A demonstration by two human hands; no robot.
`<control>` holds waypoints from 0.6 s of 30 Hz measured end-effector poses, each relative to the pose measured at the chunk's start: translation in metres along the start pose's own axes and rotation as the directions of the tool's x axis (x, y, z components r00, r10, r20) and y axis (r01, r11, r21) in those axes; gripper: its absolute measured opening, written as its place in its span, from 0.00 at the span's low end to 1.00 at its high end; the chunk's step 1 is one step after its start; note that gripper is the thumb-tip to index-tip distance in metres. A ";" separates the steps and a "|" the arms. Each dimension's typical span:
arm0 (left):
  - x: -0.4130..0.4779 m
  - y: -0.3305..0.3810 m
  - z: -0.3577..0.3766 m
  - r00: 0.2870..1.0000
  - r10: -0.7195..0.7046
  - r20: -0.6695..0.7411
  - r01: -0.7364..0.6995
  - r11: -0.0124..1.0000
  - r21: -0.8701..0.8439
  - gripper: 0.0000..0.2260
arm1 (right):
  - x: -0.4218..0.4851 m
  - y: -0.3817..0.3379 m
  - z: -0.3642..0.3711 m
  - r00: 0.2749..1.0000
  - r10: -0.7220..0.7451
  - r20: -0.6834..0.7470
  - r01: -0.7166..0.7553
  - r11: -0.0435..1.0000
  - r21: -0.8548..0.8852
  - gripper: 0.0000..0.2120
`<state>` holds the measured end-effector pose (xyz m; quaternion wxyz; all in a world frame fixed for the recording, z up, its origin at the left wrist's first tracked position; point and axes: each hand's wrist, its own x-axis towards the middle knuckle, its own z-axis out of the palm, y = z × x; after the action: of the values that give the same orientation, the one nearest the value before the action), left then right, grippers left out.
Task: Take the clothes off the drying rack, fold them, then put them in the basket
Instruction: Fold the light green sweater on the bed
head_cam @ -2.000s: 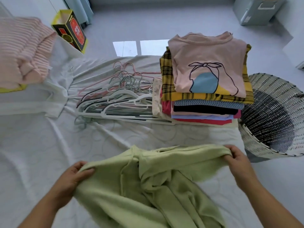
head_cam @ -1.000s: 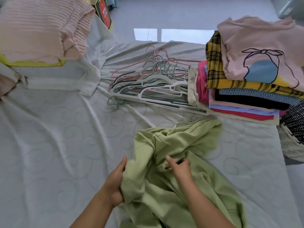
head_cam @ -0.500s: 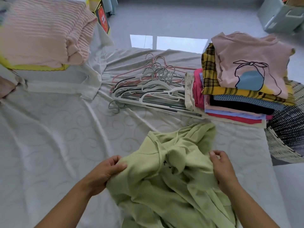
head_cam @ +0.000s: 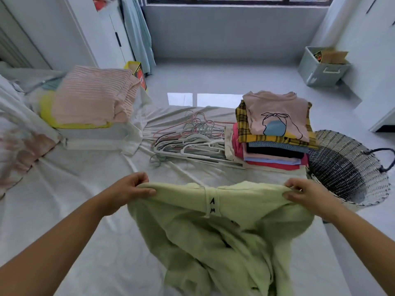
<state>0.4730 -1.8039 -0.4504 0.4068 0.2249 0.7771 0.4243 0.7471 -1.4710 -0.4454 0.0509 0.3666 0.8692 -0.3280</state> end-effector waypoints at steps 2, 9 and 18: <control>-0.026 0.031 -0.005 0.999 0.049 0.023 -0.050 0.998 0.039 0.28 | -0.023 -0.011 -0.024 0.995 -0.032 -0.094 0.030 0.999 -0.024 0.06; -0.121 0.121 -0.024 0.999 0.022 -0.038 -0.016 0.991 0.134 0.11 | -0.099 -0.060 -0.099 0.924 -0.147 -0.352 0.168 0.985 0.029 0.10; -0.222 0.172 -0.067 0.768 0.373 -0.521 -0.415 0.909 0.039 0.07 | -0.175 -0.155 -0.162 0.776 -0.391 -0.495 0.559 0.790 0.252 0.07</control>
<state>0.5447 -1.8978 -0.1866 0.0933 0.2443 0.7753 0.5749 0.7953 -1.5582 -0.1791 -0.2955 0.1940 0.8418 -0.4080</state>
